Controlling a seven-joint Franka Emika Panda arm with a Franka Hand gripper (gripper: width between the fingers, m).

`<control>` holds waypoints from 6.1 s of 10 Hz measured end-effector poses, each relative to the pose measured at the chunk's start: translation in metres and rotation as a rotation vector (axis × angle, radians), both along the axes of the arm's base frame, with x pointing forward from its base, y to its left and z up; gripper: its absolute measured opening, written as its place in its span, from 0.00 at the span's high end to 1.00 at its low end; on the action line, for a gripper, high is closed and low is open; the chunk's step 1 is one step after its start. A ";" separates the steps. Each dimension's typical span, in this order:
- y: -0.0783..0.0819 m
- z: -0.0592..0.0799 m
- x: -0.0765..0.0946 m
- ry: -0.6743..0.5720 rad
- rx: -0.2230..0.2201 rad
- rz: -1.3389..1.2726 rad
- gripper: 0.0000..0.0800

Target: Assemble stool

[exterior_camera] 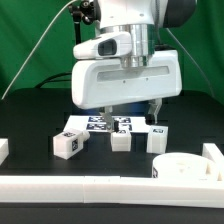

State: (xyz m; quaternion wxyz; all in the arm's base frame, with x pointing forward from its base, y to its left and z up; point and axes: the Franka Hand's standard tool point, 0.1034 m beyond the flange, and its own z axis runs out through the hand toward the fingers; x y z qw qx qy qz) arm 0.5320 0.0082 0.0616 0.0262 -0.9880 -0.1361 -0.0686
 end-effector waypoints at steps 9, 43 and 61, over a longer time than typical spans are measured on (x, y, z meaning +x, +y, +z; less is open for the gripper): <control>0.019 -0.007 -0.018 0.146 0.139 -0.795 0.19; 0.050 -0.044 -0.056 1.178 0.091 -0.483 0.19; 0.048 0.027 -0.042 1.164 0.102 -0.439 0.58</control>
Offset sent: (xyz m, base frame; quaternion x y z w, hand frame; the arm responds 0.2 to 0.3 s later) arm 0.0000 0.0000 0.0000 0.0000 0.0000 0.1296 0.9916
